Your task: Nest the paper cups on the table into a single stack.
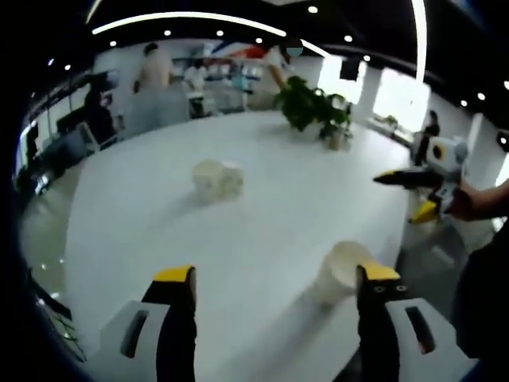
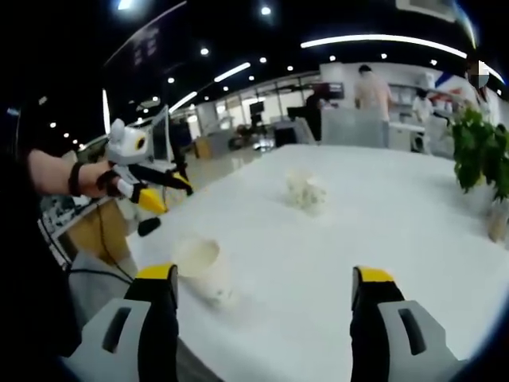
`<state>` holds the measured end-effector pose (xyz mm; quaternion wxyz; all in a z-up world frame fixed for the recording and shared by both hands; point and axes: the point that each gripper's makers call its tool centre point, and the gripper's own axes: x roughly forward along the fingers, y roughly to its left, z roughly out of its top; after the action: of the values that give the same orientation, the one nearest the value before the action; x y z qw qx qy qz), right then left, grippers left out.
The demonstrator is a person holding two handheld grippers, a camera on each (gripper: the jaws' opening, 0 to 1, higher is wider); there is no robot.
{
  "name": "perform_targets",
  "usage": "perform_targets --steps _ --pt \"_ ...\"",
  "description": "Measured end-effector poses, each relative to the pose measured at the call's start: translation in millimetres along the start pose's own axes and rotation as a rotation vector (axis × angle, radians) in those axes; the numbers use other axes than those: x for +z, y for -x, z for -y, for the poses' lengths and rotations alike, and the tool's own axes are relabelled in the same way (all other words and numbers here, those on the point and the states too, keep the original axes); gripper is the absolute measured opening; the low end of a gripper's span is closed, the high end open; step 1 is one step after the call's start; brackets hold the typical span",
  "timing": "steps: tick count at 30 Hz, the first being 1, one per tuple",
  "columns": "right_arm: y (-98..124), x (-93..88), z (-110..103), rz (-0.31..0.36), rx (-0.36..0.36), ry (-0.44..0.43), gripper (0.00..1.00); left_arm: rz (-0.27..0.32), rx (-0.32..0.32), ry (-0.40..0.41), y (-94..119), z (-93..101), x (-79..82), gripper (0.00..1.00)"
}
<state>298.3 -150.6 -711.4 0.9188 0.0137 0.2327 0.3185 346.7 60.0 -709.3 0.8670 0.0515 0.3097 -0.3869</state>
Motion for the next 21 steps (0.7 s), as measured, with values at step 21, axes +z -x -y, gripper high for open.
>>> perform_targets --steps 21 --pt "-25 32.5 33 -0.021 0.030 0.089 0.93 0.091 0.043 0.019 4 -12.0 7.8 1.00"
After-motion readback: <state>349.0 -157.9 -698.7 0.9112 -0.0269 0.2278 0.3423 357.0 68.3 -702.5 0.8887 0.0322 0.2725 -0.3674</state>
